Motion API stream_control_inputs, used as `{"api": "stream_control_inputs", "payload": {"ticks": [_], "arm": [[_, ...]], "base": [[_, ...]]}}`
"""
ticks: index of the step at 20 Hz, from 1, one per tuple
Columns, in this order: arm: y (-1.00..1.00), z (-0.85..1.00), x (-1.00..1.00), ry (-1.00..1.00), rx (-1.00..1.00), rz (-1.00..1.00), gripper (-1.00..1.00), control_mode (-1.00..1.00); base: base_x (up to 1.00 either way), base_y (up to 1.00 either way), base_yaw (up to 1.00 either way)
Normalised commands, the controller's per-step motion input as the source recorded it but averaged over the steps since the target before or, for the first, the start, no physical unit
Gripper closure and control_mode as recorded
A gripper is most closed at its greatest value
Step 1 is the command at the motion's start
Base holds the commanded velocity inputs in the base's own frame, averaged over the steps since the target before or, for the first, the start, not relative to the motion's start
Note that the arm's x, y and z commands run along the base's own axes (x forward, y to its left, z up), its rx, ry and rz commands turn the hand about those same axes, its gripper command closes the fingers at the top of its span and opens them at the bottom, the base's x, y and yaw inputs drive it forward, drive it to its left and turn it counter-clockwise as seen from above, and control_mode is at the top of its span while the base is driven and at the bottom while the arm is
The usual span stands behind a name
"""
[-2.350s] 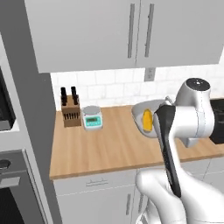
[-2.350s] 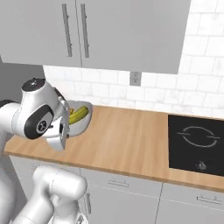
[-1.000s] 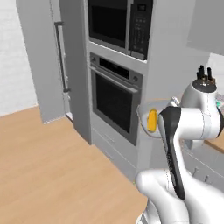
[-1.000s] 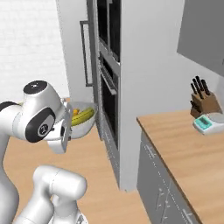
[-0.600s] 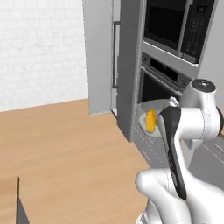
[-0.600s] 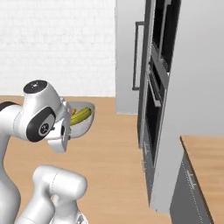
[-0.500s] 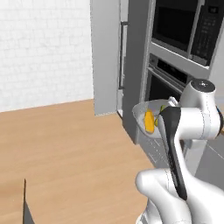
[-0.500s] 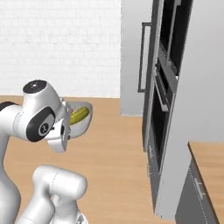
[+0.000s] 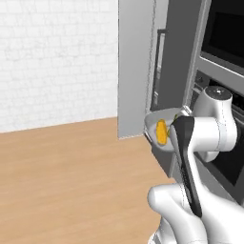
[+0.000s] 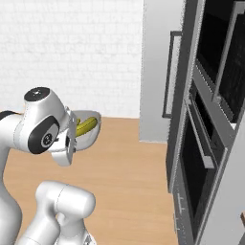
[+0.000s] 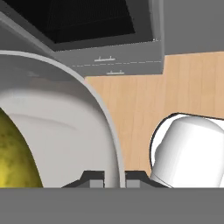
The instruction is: Take the meat container that has the chicken drumstick and place it on the second highest rack of the freezer. Then take the vegetable container that has the cucumber and corn and place it on the highest rack of the freezer.
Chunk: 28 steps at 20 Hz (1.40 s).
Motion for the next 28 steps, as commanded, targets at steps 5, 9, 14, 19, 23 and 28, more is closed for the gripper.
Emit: {"api": "stream_control_inputs", "payload": {"ticks": [5,9,14,19,23,28], "arm": [[0.0,0.0,0.0,0.0,0.0,0.0,1.0,1.0],[0.0,0.0,0.0,0.0,0.0,0.0,1.0,1.0],[0.0,0.0,0.0,0.0,0.0,0.0,1.0,1.0],[0.0,0.0,0.0,0.0,0.0,0.0,1.0,1.0],[0.0,0.0,0.0,0.0,0.0,0.0,1.0,1.0],[0.0,0.0,0.0,0.0,0.0,0.0,1.0,1.0]], "base": [[1.0,0.41,0.04],[1.0,0.43,0.04],[1.0,0.46,0.03],[1.0,0.52,0.01],[1.0,0.52,0.0],[0.84,0.41,-0.05]]}}
